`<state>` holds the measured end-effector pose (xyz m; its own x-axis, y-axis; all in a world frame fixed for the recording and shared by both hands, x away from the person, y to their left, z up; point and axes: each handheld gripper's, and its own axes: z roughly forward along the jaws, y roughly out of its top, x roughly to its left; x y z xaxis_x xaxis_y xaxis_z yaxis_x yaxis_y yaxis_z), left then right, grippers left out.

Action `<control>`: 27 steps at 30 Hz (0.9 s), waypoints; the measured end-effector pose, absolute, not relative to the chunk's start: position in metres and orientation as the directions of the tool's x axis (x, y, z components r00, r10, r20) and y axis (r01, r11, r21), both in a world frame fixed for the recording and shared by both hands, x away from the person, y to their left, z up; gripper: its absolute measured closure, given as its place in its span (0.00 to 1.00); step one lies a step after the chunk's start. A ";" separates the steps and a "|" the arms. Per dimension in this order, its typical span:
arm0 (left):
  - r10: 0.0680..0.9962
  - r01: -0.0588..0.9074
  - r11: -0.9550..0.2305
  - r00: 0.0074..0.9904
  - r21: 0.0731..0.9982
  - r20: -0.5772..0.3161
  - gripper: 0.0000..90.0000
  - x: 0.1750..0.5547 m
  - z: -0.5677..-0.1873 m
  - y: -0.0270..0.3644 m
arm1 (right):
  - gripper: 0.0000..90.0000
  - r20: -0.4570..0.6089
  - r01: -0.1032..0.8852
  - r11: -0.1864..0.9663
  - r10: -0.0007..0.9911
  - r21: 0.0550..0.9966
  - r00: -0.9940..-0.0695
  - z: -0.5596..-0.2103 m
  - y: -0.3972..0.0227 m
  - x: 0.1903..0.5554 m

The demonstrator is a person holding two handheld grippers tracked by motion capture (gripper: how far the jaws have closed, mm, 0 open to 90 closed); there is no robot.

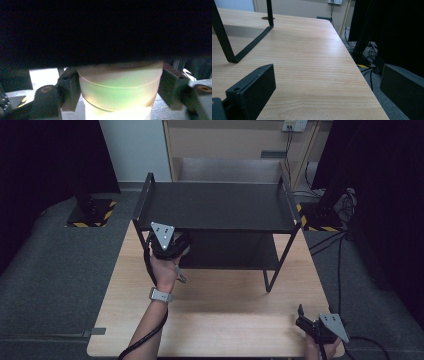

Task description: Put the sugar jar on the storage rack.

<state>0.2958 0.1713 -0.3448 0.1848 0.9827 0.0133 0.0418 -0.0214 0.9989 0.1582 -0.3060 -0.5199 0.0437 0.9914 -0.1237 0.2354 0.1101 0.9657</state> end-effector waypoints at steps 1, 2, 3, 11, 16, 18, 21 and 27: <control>0.983 0.043 -0.024 0.185 0.999 0.016 0.29 0.296 -0.345 0.170 | 0.01 -0.123 0.235 0.110 0.991 0.966 0.043 -0.520 -0.306 0.158; 0.983 0.043 -0.029 0.184 0.999 0.021 0.28 0.295 -0.345 0.170 | 0.01 -0.124 0.236 0.110 0.991 0.966 0.043 -0.520 -0.306 0.158; 0.982 0.043 -0.032 0.186 0.999 0.023 0.26 0.295 -0.345 0.169 | 0.01 -0.123 0.236 0.109 0.991 0.966 0.043 -0.520 -0.306 0.158; 0.979 0.036 -0.024 0.202 0.999 0.016 0.09 0.287 -0.350 0.167 | 0.01 -0.121 0.236 0.108 0.992 0.966 0.040 -0.520 -0.307 0.158; 0.980 0.019 -0.042 0.197 0.999 0.038 0.01 0.277 -0.357 0.163 | 0.01 -0.119 0.234 0.107 0.992 0.966 0.037 -0.520 -0.307 0.158; 0.981 0.007 -0.053 0.189 0.999 0.051 0.01 0.271 -0.359 0.161 | 0.01 -0.119 0.234 0.107 0.992 0.966 0.035 -0.520 -0.308 0.158; 0.981 -0.007 -0.067 0.184 0.998 0.067 0.00 0.263 -0.362 0.159 | 0.01 -0.117 0.234 0.106 0.993 0.967 0.033 -0.520 -0.308 0.157; 0.975 -0.024 -0.068 0.208 0.997 0.072 0.00 0.245 -0.372 0.160 | 0.01 -0.116 0.231 0.106 0.993 0.967 0.030 -0.520 -0.309 0.157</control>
<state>0.2446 0.1602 -0.3715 0.2083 0.9754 0.0717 -0.0243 -0.0682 0.9974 0.1568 -0.3086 -0.5201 0.0296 0.9928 -0.1158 0.2307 0.1060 0.9672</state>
